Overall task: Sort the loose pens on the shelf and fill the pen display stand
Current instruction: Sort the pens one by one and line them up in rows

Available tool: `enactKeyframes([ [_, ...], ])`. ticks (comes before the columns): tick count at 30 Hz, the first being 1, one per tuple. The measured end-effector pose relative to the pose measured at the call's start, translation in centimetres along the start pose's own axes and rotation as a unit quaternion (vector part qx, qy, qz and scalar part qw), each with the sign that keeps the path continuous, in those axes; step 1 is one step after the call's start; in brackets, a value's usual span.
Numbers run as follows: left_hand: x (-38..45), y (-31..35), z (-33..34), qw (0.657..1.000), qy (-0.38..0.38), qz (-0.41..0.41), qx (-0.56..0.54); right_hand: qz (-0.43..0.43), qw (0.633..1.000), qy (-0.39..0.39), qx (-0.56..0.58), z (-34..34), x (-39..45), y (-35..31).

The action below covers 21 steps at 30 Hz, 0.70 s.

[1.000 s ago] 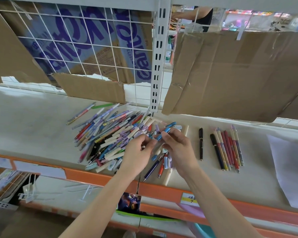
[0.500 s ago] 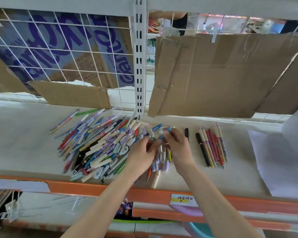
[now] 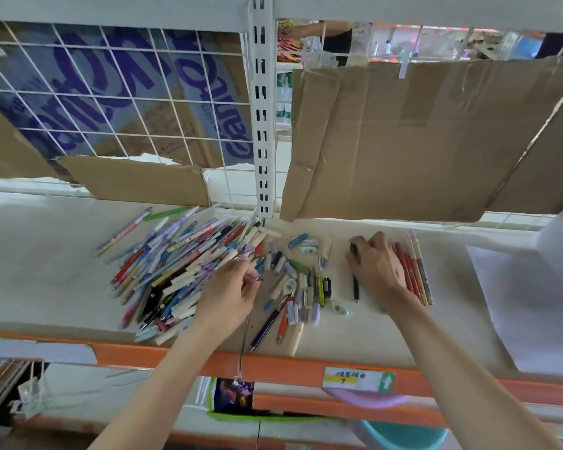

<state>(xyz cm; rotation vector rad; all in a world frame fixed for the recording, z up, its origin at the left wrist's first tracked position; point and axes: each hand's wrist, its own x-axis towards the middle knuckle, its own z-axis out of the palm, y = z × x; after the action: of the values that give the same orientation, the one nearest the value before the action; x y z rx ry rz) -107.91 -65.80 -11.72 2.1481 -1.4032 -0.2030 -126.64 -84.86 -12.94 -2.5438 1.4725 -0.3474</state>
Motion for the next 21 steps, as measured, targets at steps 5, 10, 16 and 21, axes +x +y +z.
enactKeyframes([
  [5,-0.7,-0.8,-0.1,0.998,0.001,-0.005,0.056,-0.031,0.999,-0.007,-0.027,0.6,-0.6,1.0],
  [10,-0.8,-1.0,0.1,0.996,0.001,-0.002,0.093,-0.013,1.000,0.005,-0.021,0.1,-0.5,0.2],
  [16,-1.0,-1.0,0.3,0.994,0.000,-0.006,0.111,-0.104,0.989,0.000,0.102,0.8,1.4,-4.9],
  [21,-1.6,-1.2,0.3,0.995,0.008,-0.003,0.095,-0.146,0.983,-0.061,0.095,1.9,3.6,-6.5],
])
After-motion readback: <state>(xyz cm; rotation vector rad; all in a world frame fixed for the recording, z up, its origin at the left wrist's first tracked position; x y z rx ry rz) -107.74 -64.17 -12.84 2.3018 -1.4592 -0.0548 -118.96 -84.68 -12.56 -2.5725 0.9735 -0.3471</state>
